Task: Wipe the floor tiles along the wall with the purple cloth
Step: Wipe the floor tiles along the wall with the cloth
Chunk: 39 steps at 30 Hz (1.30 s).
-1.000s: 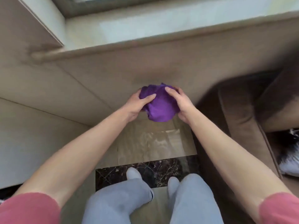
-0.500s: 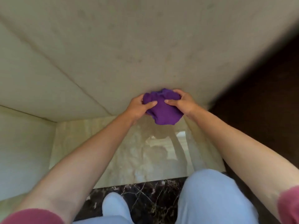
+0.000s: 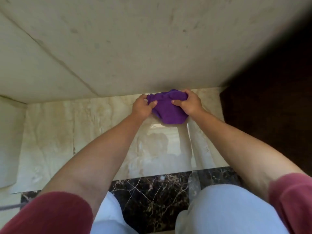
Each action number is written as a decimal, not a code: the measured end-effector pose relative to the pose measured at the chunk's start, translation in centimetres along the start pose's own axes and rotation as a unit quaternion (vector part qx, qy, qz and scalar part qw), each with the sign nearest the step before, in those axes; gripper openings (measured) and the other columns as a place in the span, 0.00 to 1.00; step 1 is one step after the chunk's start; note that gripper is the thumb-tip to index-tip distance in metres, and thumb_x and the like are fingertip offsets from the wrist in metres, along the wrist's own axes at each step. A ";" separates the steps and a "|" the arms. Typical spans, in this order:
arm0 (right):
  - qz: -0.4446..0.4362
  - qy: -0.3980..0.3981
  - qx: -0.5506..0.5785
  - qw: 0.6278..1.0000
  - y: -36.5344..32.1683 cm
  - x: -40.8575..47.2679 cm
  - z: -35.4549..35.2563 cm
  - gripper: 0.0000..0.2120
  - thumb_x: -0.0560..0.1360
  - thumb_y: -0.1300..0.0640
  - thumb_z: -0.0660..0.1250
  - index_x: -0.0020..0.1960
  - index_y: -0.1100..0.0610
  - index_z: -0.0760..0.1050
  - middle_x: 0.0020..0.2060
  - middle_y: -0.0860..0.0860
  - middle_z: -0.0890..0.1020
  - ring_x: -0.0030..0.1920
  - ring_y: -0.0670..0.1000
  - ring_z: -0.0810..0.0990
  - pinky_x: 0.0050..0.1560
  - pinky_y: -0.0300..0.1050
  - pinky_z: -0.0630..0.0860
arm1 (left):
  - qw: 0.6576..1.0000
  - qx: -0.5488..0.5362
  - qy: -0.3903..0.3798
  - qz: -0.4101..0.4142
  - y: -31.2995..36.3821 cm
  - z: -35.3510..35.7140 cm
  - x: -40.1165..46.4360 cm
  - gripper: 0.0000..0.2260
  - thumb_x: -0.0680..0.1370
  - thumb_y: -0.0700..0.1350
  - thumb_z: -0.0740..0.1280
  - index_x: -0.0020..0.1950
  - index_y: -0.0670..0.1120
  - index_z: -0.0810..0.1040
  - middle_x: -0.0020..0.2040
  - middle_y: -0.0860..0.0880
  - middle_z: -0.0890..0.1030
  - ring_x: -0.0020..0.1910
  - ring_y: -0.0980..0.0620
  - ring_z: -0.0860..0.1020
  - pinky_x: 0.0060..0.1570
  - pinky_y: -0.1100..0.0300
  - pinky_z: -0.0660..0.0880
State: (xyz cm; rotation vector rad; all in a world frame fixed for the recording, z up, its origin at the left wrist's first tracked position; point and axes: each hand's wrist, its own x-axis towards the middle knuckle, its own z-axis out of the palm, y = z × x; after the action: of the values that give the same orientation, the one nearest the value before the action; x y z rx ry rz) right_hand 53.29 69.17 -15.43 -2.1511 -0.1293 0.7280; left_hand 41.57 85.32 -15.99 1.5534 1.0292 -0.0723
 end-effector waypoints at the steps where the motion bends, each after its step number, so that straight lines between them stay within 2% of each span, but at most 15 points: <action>1: 0.000 0.014 -0.009 1.000 0.7 0.3 0.0 0.19 0.65 0.53 0.82 0.51 0.49 0.77 0.43 0.44 0.81 0.42 0.47 0.79 0.44 0.39 0.76 | 1.000 0.009 -0.015 -0.008 -0.5 0.0 0.4 0.09 0.77 0.40 0.73 0.54 0.43 0.76 0.43 0.42 0.82 0.37 0.44 0.81 0.34 0.55 0.80; 2: 0.001 0.028 -0.015 0.999 1.5 0.7 0.0 0.20 0.64 0.53 0.82 0.51 0.48 0.77 0.43 0.44 0.81 0.43 0.48 0.80 0.46 0.39 0.76 | 0.999 0.041 -0.027 -0.014 -1.0 -0.3 1.0 0.07 0.78 0.42 0.73 0.50 0.44 0.76 0.40 0.44 0.81 0.32 0.47 0.78 0.30 0.57 0.77; 4: 0.010 0.061 -0.021 0.998 2.6 1.3 -0.3 0.21 0.65 0.52 0.81 0.54 0.50 0.77 0.46 0.46 0.81 0.49 0.51 0.82 0.52 0.41 0.76 | 0.986 0.150 -0.065 -0.020 -1.9 -1.6 1.9 0.08 0.79 0.49 0.71 0.48 0.45 0.77 0.37 0.44 0.82 0.29 0.49 0.78 0.32 0.59 0.77; 7: 0.032 0.113 -0.091 0.989 3.2 1.6 -1.1 0.29 0.69 0.49 0.78 0.65 0.55 0.73 0.59 0.54 0.80 0.61 0.59 0.80 0.59 0.47 0.74 | 0.952 0.278 -0.130 -0.022 -3.0 -4.3 2.6 0.13 0.80 0.54 0.68 0.48 0.44 0.79 0.35 0.46 0.83 0.32 0.47 0.81 0.39 0.56 0.78; 11: -0.110 0.188 -0.310 0.925 2.6 0.0 -1.5 0.31 0.72 0.45 0.70 0.71 0.54 0.69 0.71 0.60 0.70 0.71 0.64 0.69 0.68 0.58 0.68 | 0.886 0.438 -0.136 0.060 -2.8 -6.4 3.1 0.16 0.81 0.57 0.64 0.49 0.44 0.80 0.36 0.52 0.80 0.43 0.48 0.80 0.43 0.57 0.70; 14: -0.192 0.073 -0.403 0.892 2.6 -1.5 0.5 0.26 0.76 0.41 0.63 0.71 0.51 0.71 0.73 0.60 0.70 0.73 0.64 0.66 0.72 0.63 0.64 | 0.863 0.477 -0.148 0.081 -2.4 -6.1 3.3 0.16 0.82 0.57 0.63 0.49 0.45 0.77 0.45 0.49 0.79 0.50 0.46 0.77 0.48 0.56 0.69; 17: -0.159 -0.041 -0.453 0.876 4.1 -1.7 1.9 0.29 0.80 0.37 0.55 0.79 0.44 0.61 0.80 0.57 0.59 0.80 0.63 0.55 0.76 0.68 0.56 | 0.852 0.495 -0.145 0.095 -2.3 -5.5 3.1 0.14 0.81 0.58 0.64 0.49 0.47 0.76 0.49 0.48 0.77 0.54 0.44 0.77 0.52 0.53 0.72; 20: -0.139 -0.031 -0.467 0.873 5.5 -0.1 0.0 0.30 0.80 0.35 0.53 0.80 0.40 0.57 0.82 0.55 0.55 0.81 0.63 0.51 0.76 0.70 0.54 | 0.799 0.584 -0.084 0.117 -2.9 -6.1 2.1 0.19 0.79 0.60 0.64 0.60 0.47 0.76 0.59 0.43 0.75 0.61 0.40 0.74 0.60 0.45 0.72; 22: -0.099 0.009 -0.457 0.884 6.6 1.1 -2.6 0.30 0.79 0.34 0.53 0.80 0.40 0.57 0.82 0.55 0.55 0.81 0.63 0.52 0.75 0.71 0.55 | 0.751 0.650 -0.014 0.118 -3.9 -7.1 1.5 0.28 0.78 0.65 0.63 0.70 0.48 0.70 0.69 0.40 0.69 0.69 0.38 0.68 0.64 0.36 0.68; 23: -0.077 0.024 -0.451 0.889 7.1 1.5 -4.0 0.31 0.79 0.33 0.53 0.80 0.39 0.57 0.82 0.55 0.55 0.81 0.63 0.52 0.75 0.71 0.55 | 0.743 0.662 -0.002 0.101 -4.5 -7.7 1.4 0.33 0.76 0.68 0.62 0.74 0.50 0.65 0.74 0.40 0.64 0.73 0.37 0.63 0.66 0.31 0.64; 26: -0.050 0.037 -0.464 0.884 7.9 2.3 -5.6 0.31 0.79 0.32 0.54 0.80 0.39 0.56 0.82 0.56 0.54 0.81 0.64 0.52 0.74 0.69 0.59 | 0.761 0.647 -0.043 0.023 -6.1 -9.4 1.6 0.45 0.72 0.75 0.59 0.81 0.58 0.43 0.83 0.40 0.44 0.81 0.35 0.47 0.68 0.24 0.58; 28: -0.015 0.048 -0.439 0.897 6.7 2.6 -3.7 0.32 0.79 0.33 0.54 0.80 0.42 0.58 0.82 0.57 0.55 0.80 0.66 0.52 0.74 0.70 0.58 | 0.766 0.639 -0.069 0.017 -6.9 -9.9 1.6 0.49 0.71 0.77 0.59 0.81 0.59 0.37 0.82 0.41 0.38 0.81 0.35 0.43 0.69 0.25 0.57; 32: -0.008 0.042 -0.416 0.909 3.2 1.3 1.9 0.32 0.78 0.38 0.57 0.80 0.47 0.59 0.81 0.59 0.56 0.81 0.65 0.52 0.74 0.71 0.59 | 0.775 0.623 -0.069 0.084 -8.1 -11.6 1.4 0.46 0.71 0.74 0.62 0.82 0.57 0.46 0.83 0.42 0.42 0.81 0.37 0.44 0.72 0.28 0.55; 35: -0.066 -0.029 -0.450 0.890 0.5 -0.2 6.5 0.32 0.78 0.38 0.57 0.80 0.44 0.57 0.82 0.59 0.54 0.81 0.65 0.50 0.73 0.70 0.60 | 0.799 0.586 -0.054 0.121 -10.5 -14.6 -0.2 0.43 0.72 0.73 0.63 0.81 0.57 0.54 0.83 0.45 0.46 0.82 0.41 0.45 0.73 0.29 0.54; 39: -0.127 -0.133 -0.494 0.850 -2.9 -1.1 12.4 0.33 0.78 0.38 0.56 0.81 0.42 0.53 0.82 0.58 0.51 0.81 0.66 0.48 0.73 0.71 0.59 | 0.790 0.602 -0.044 0.108 -14.0 -18.5 -2.7 0.43 0.71 0.75 0.59 0.81 0.60 0.52 0.84 0.47 0.45 0.82 0.43 0.43 0.72 0.26 0.50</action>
State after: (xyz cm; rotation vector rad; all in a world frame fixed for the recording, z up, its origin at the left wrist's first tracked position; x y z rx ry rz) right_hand 46.14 79.22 -18.72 -2.8701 -1.1340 0.9062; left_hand 22.13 97.61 -19.92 2.7737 0.6919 -0.7626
